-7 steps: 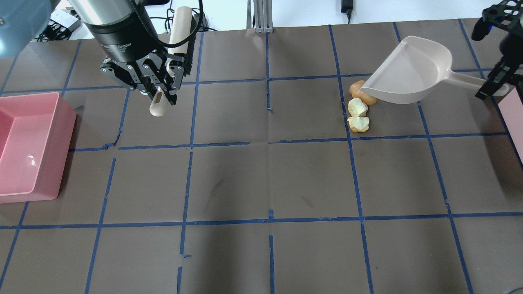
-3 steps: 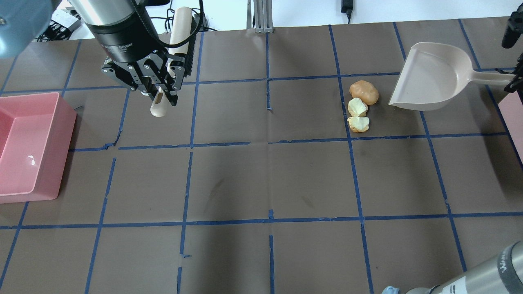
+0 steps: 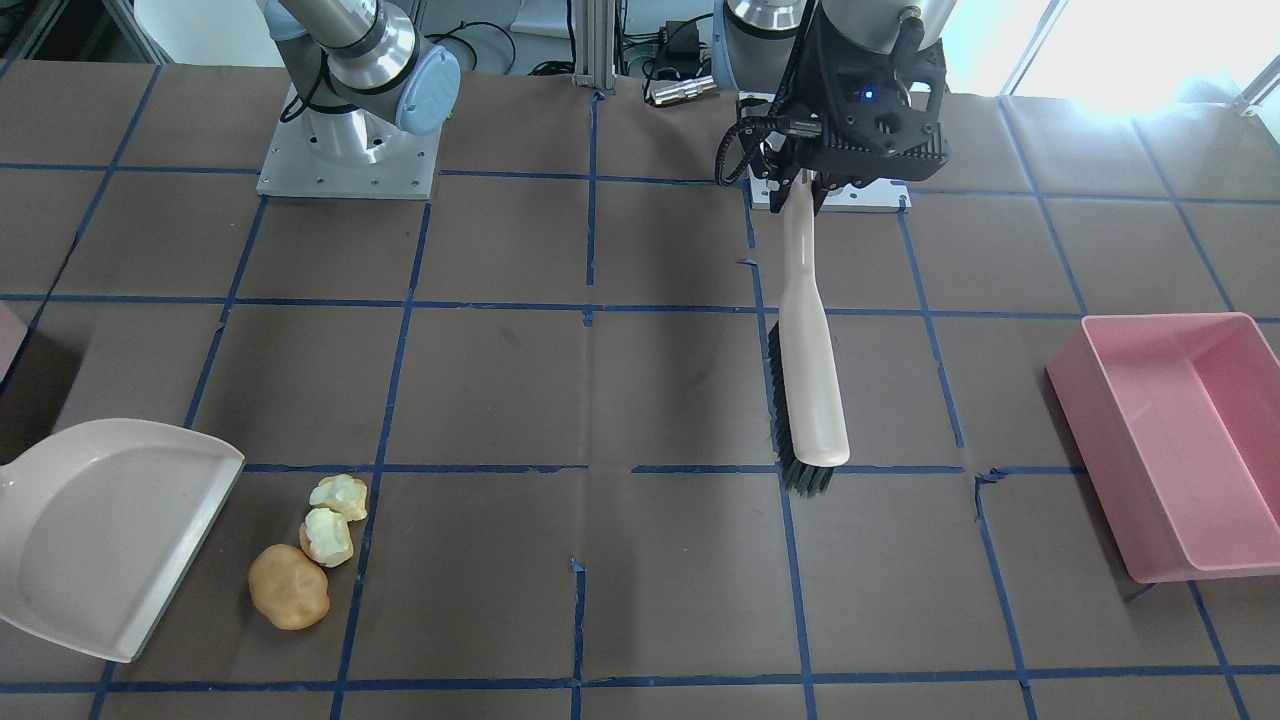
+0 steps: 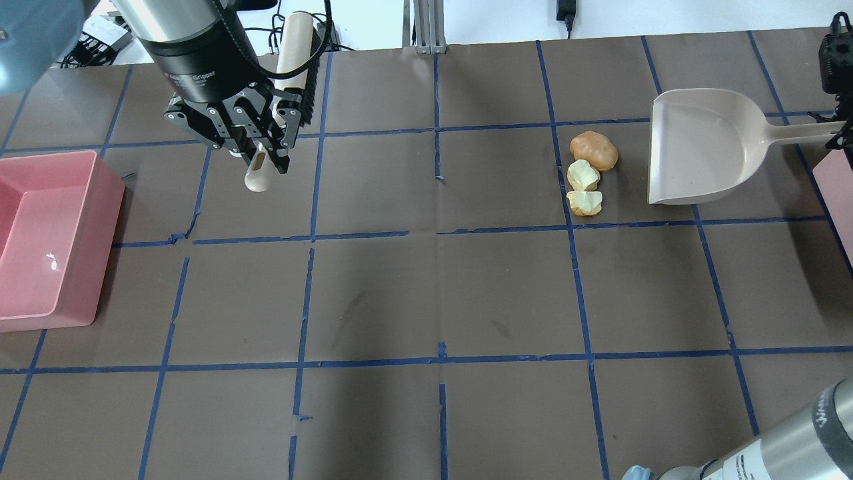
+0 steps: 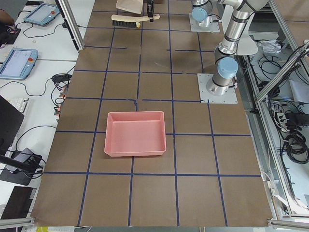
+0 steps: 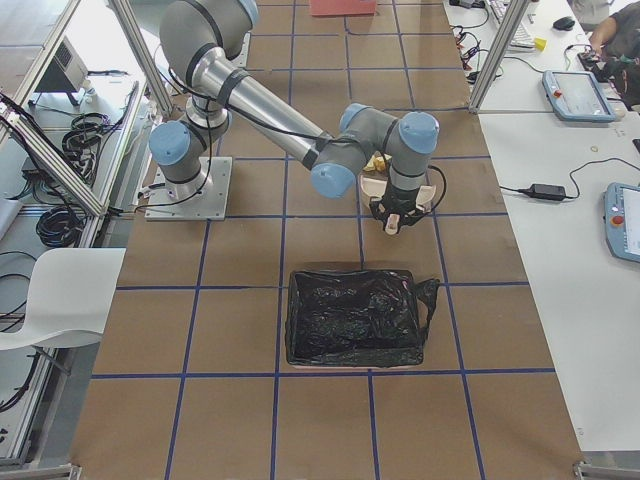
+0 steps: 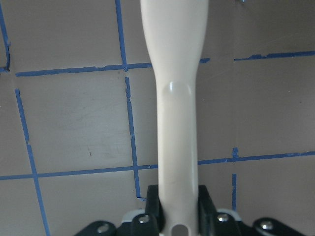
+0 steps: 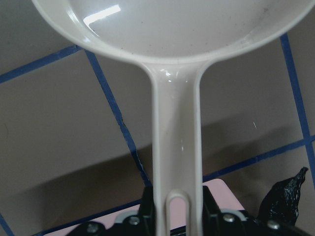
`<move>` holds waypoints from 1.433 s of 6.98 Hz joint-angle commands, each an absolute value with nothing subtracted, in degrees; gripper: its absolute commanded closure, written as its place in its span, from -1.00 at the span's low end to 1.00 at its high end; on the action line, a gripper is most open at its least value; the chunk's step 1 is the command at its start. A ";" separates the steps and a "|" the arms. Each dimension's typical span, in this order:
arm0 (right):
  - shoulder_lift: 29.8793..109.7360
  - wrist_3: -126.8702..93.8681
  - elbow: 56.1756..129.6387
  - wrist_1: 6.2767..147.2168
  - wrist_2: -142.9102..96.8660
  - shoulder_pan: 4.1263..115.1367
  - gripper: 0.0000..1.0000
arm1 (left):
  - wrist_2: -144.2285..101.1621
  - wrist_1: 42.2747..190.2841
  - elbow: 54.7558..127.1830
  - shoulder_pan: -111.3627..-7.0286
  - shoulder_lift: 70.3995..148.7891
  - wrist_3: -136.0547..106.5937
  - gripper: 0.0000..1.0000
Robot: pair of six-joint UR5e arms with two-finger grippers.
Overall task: Sweep and dump trash in nearest bin
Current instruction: 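Lift the dustpan with the right gripper and set it beyond the debris, then carry the brush with the left gripper toward the potato and chunks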
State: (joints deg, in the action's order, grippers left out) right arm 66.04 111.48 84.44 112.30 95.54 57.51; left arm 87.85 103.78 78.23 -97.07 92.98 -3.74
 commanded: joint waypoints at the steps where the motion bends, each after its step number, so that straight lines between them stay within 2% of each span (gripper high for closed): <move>1: 63.38 119.26 85.34 114.96 94.67 55.73 0.99 | 87.80 103.89 78.22 -97.03 92.90 -3.69 1.00; 4: 63.02 121.10 86.04 116.62 93.08 57.64 0.99 | 87.54 104.68 79.18 -98.69 95.44 -4.39 1.00; 6: 62.05 121.29 86.31 119.18 93.34 60.02 0.98 | 90.41 96.88 75.88 -110.93 104.09 -11.39 1.00; 8: 60.73 121.11 86.57 119.36 92.99 60.20 0.98 | 91.94 99.22 69.04 -121.43 116.66 -14.57 1.00; 10: 60.38 118.67 86.22 119.53 92.90 60.73 0.98 | 91.84 108.24 54.93 -125.74 128.09 -17.56 1.00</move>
State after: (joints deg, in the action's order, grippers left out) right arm 60.56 120.21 86.44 119.41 92.98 60.53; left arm 91.73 103.65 63.37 -122.42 121.13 -15.38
